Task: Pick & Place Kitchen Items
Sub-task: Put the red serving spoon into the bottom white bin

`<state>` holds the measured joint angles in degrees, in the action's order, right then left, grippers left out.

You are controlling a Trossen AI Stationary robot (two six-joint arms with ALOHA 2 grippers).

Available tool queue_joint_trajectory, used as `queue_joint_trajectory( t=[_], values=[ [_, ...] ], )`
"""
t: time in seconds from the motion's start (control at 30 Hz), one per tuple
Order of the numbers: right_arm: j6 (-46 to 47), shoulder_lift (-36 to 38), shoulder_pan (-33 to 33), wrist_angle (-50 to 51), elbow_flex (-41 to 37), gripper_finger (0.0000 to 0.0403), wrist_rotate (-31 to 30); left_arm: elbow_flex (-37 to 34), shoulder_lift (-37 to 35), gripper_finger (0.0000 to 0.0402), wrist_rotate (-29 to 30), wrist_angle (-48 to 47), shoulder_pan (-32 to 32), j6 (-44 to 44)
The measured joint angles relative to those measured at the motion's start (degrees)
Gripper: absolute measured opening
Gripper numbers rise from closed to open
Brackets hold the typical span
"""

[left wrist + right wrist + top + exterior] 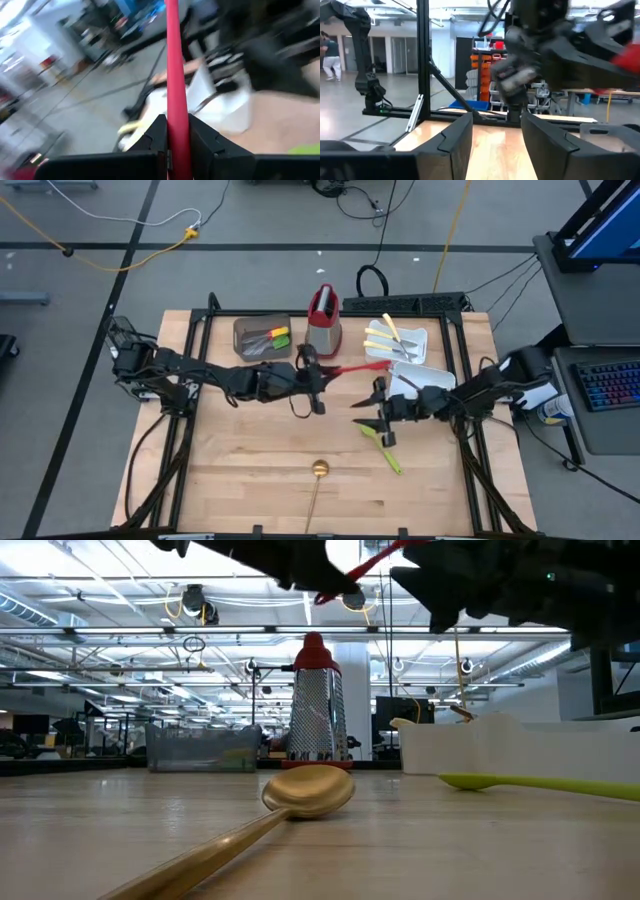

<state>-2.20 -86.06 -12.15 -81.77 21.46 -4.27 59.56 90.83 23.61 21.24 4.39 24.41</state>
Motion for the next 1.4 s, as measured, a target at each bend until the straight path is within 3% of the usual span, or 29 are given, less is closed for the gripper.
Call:
queue_joint_trajectory(
  t=[0.3,0.37,0.53,0.67,0.83,0.97,1.07,1.4],
  values=[
    [-11.4,1.6,-4.2,3.7,1.3,0.0147,-0.6,-0.1,0.0,0.0035,7.6,-16.9,-0.3,-0.6],
    [-12.8,3.7,-5.9,6.6,1.3,0.0142,-5.0,-0.1,0.0,0.0035,9.3,-19.8,0.1,0.0],
    [-19.2,9.5,-8.6,15.5,4.1,0.0133,-23.2,-0.1,0.0,0.0035,14.5,-20.0,2.0,6.2],
    [-19.6,13.6,-8.3,34.4,11.6,0.0138,-27.2,-0.1,0.0,0.0035,16.2,-20.0,3.9,16.0],
    [-17.1,14.1,-5.1,57.9,24.3,0.0165,-27.1,-0.1,2.3,0.0035,22.9,-16.0,6.0,30.3],
    [-9.9,12.1,-0.1,72.8,32.2,0.0188,-26.7,-0.1,5.1,0.0035,25.0,-11.0,6.3,42.1],
    [-1.9,10.8,3.8,82.0,35.0,0.0197,-20.6,-0.1,7.2,0.0035,26.0,-7.9,6.6,48.0],
    [5.8,8.2,11.3,85.2,34.4,0.0186,-9.7,-0.1,8.1,0.0046,26.4,-2.3,6.5,51.9]
  ],
)
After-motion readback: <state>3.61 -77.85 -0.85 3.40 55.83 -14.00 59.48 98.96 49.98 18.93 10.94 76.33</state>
